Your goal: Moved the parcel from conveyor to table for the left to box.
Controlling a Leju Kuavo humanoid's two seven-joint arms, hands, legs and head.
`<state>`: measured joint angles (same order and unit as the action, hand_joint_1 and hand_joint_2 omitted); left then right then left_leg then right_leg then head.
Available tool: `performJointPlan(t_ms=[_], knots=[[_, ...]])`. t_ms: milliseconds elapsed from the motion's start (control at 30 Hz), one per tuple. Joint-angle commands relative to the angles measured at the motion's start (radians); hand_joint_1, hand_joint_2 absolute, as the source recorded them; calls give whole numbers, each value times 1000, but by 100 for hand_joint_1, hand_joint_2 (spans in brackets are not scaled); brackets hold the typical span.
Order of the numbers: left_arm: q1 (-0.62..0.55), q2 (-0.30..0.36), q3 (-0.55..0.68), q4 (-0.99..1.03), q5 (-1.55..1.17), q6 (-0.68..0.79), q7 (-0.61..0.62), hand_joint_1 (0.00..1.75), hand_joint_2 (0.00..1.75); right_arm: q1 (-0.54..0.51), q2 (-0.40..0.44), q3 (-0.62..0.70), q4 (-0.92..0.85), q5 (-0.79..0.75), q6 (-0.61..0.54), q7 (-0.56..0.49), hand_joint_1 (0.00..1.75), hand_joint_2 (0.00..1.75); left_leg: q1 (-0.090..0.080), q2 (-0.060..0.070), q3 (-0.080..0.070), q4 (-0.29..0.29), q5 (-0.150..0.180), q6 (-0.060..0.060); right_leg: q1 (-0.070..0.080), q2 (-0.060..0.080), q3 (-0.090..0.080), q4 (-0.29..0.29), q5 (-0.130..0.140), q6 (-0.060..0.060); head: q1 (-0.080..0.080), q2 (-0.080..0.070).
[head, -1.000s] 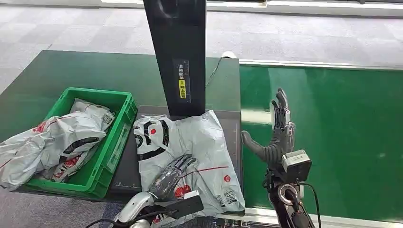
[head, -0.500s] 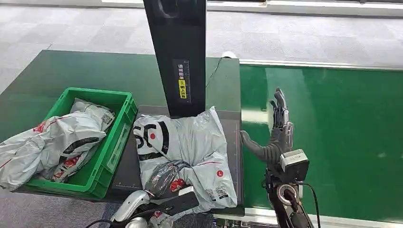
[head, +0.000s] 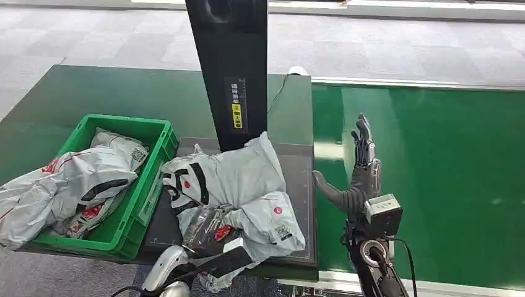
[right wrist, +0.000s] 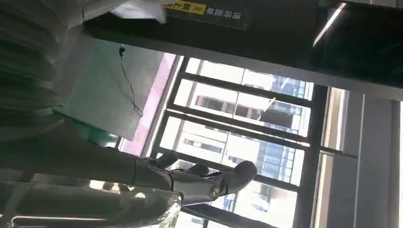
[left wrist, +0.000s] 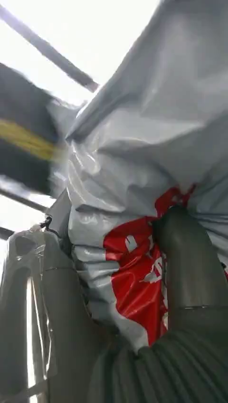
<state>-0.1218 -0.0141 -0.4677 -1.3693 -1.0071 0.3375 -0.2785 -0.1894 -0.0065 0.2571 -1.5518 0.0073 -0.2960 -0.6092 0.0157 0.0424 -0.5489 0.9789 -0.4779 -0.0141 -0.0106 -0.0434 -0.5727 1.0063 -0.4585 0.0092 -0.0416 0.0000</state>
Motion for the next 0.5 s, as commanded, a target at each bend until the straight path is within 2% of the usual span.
performJointPlan(t_ms=[33,133,433,500], knots=[[53,-31,152,-346,-42,361,-250,175,175,0,-26,-6,11,-29,-6,-20,0,175,1,-2,-3,1,0,1,1,2,-3,0,0,0,0,0],[76,-123,270,-381,30,361,-420,175,175,0,-34,2,16,-39,-12,-28,0,175,0,-1,-3,1,-1,1,0,2,-2,0,0,0,0,0],[76,-123,270,-381,30,361,-420,175,175,0,-34,2,16,-39,-12,-28,0,175,0,-3,-4,0,0,1,0,4,-4,-1,1,0,0,0],[76,-142,280,-401,78,361,-420,175,175,-27,-35,14,36,-44,-19,-27,0,175,0,-2,-4,0,-1,1,0,3,-4,0,0,0,0,0]])
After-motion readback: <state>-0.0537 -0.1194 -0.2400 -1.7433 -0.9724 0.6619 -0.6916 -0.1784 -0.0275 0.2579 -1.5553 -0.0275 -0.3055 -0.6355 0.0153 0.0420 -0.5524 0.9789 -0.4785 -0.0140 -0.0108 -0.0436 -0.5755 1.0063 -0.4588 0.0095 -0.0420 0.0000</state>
